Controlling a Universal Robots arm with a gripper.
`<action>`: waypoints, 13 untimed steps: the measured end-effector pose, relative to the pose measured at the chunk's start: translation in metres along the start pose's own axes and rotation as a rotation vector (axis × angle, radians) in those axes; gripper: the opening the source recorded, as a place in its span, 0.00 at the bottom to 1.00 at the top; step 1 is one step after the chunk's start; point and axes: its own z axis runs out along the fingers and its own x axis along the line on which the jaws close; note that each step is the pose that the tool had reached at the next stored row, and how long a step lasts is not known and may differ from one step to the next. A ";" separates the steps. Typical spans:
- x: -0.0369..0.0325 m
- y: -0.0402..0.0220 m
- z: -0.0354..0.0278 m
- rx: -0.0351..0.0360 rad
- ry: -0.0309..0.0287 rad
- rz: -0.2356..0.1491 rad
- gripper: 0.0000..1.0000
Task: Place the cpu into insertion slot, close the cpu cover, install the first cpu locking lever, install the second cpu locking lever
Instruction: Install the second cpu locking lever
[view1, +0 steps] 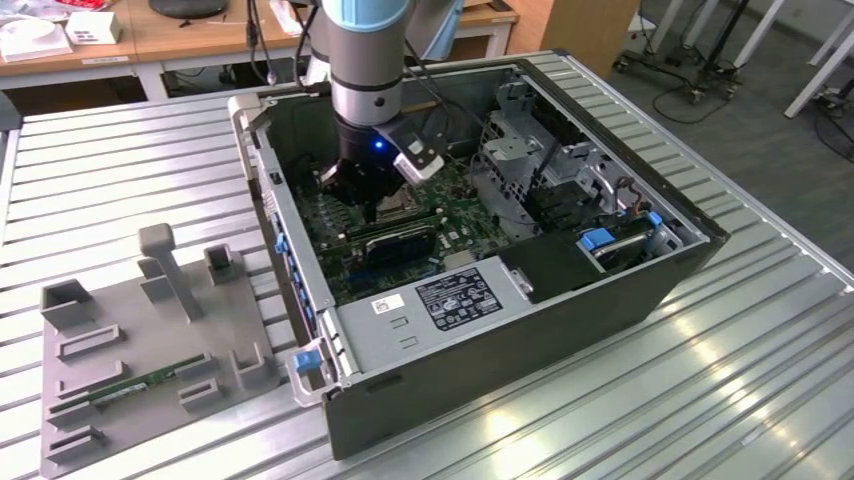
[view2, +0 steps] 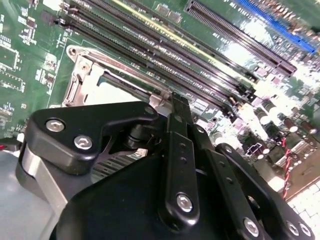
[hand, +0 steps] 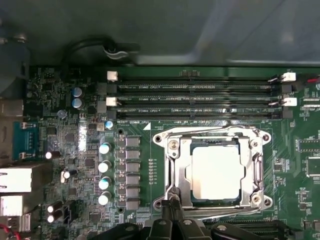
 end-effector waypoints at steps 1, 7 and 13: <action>0.0001 0.0000 0.0002 -0.0052 -0.0012 0.000 0.11; 0.0002 0.0000 0.0005 -0.0173 -0.0031 0.000 0.11; -0.0001 0.0003 -0.0082 -0.0179 -0.0031 0.001 0.11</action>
